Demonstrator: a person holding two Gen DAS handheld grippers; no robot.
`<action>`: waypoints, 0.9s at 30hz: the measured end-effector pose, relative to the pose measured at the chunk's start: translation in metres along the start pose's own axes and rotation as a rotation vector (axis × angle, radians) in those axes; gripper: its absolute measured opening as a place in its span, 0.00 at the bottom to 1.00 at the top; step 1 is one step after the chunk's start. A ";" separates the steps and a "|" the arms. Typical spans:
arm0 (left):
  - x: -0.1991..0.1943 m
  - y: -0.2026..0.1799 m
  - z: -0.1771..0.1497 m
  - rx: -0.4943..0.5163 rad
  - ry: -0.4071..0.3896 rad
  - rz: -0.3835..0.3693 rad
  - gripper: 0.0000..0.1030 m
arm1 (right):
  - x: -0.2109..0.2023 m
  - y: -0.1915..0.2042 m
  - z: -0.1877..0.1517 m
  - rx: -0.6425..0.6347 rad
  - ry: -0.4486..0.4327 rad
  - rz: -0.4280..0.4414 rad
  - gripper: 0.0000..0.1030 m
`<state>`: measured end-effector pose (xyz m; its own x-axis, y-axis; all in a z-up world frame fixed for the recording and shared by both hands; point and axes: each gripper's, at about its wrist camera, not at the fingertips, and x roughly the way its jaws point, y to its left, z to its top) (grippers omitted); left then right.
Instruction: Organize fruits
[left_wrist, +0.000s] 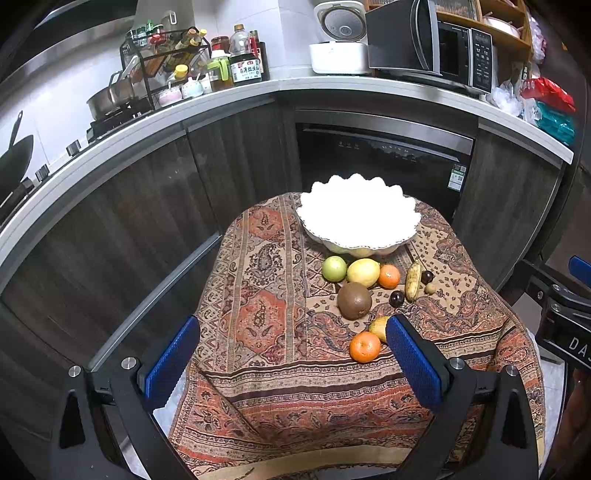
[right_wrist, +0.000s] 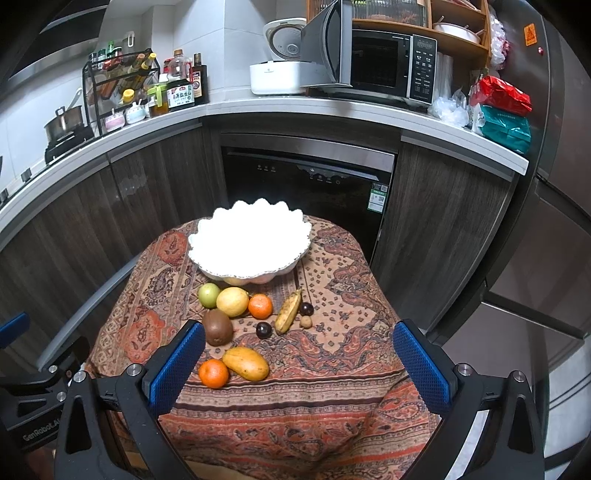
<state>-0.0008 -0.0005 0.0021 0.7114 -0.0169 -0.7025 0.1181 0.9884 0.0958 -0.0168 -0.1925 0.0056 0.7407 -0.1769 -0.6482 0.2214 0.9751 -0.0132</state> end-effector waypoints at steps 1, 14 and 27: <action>0.000 0.000 0.000 0.000 0.000 0.000 0.99 | 0.000 0.000 0.000 0.001 0.000 0.000 1.00; 0.003 -0.002 -0.003 0.001 0.006 0.002 0.99 | 0.000 -0.001 0.000 0.001 0.001 0.000 1.00; 0.009 -0.005 -0.005 0.011 0.020 -0.018 0.99 | 0.001 -0.003 -0.001 0.012 0.006 0.006 1.00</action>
<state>0.0014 -0.0046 -0.0079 0.6950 -0.0314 -0.7184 0.1385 0.9862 0.0910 -0.0174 -0.1949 0.0037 0.7385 -0.1701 -0.6525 0.2244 0.9745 -0.0002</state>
